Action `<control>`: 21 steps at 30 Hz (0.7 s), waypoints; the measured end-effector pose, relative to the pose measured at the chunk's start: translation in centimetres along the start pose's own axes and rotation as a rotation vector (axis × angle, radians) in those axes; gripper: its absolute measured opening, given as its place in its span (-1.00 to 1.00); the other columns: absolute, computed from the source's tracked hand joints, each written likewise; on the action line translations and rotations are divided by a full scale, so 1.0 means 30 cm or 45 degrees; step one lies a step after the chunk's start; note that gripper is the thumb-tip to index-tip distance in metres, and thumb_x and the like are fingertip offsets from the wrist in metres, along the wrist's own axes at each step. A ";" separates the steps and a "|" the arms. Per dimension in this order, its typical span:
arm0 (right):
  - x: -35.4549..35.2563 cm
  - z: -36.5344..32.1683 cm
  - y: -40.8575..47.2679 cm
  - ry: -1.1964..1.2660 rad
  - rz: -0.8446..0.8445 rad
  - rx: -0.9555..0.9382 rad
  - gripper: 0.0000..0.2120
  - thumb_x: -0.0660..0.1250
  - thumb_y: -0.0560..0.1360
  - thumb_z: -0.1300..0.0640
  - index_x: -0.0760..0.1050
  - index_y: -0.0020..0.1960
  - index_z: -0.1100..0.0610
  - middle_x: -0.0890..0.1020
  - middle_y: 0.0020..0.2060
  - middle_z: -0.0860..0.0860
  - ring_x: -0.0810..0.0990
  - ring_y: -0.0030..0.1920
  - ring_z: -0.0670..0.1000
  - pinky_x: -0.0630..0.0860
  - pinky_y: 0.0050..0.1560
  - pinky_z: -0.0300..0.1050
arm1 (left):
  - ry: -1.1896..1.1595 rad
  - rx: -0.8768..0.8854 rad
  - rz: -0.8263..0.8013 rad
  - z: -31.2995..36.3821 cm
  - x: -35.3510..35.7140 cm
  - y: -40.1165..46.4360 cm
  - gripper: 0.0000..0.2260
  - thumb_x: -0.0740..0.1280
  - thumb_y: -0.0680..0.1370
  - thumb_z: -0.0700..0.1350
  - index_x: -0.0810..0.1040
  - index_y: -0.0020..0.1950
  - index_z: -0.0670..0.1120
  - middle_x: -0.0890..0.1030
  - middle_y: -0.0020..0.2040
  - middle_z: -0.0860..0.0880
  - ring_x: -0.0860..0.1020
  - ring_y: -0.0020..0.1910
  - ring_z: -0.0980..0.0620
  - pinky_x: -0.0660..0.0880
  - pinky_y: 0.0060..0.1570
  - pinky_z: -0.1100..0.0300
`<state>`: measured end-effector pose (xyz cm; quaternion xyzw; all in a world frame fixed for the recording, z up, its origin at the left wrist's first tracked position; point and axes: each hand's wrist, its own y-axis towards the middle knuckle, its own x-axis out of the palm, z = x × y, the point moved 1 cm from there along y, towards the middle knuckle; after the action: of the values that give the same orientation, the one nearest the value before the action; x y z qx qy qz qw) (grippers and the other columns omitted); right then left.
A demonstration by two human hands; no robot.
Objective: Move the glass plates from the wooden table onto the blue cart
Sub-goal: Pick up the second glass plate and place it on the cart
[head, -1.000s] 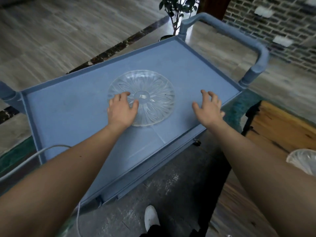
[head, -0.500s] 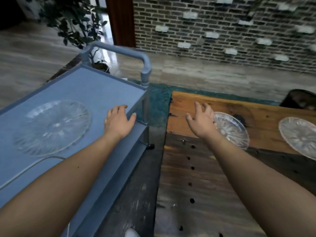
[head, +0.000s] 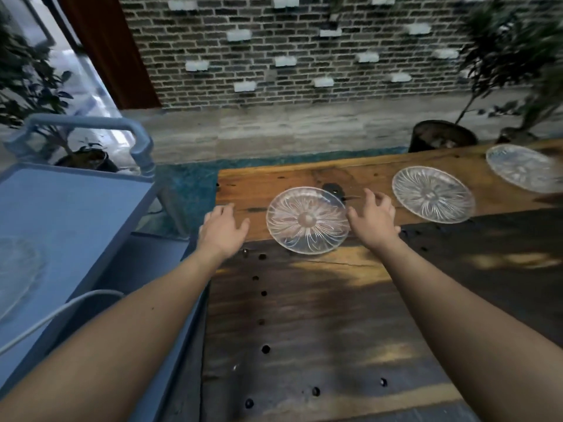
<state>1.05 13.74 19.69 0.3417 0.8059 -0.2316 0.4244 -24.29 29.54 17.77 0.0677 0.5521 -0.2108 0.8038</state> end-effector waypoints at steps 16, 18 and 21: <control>0.182 0.277 0.261 0.070 -0.166 0.265 -0.45 0.14 0.58 -0.04 0.15 0.53 0.06 0.19 0.45 0.21 0.20 0.46 0.29 0.25 0.41 0.27 | -0.137 -0.150 -0.139 0.101 0.366 0.278 -0.57 0.19 0.61 0.05 0.41 0.44 -0.10 0.42 0.41 -0.20 0.43 0.37 -0.22 0.34 0.36 0.03; 0.225 0.317 0.324 0.073 -0.222 0.254 -0.45 0.14 0.58 -0.03 0.16 0.52 0.09 0.20 0.44 0.24 0.23 0.44 0.31 0.26 0.42 0.25 | -0.157 -0.215 -0.141 0.115 0.421 0.317 -0.58 0.20 0.61 0.03 0.42 0.42 -0.12 0.45 0.37 -0.23 0.43 0.36 -0.22 0.34 0.35 0.06; 0.285 0.369 0.409 0.091 -0.311 0.260 -0.45 0.14 0.59 -0.02 0.17 0.53 0.12 0.22 0.44 0.26 0.24 0.45 0.30 0.27 0.43 0.21 | -0.152 -0.285 -0.179 0.134 0.496 0.363 -0.59 0.22 0.61 0.01 0.45 0.36 -0.21 0.51 0.30 -0.26 0.42 0.35 -0.22 0.34 0.32 0.08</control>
<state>12.56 17.52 5.57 0.2904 0.8283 -0.3499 0.3272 -11.86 34.05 4.31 -0.0736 0.5269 -0.2074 0.8209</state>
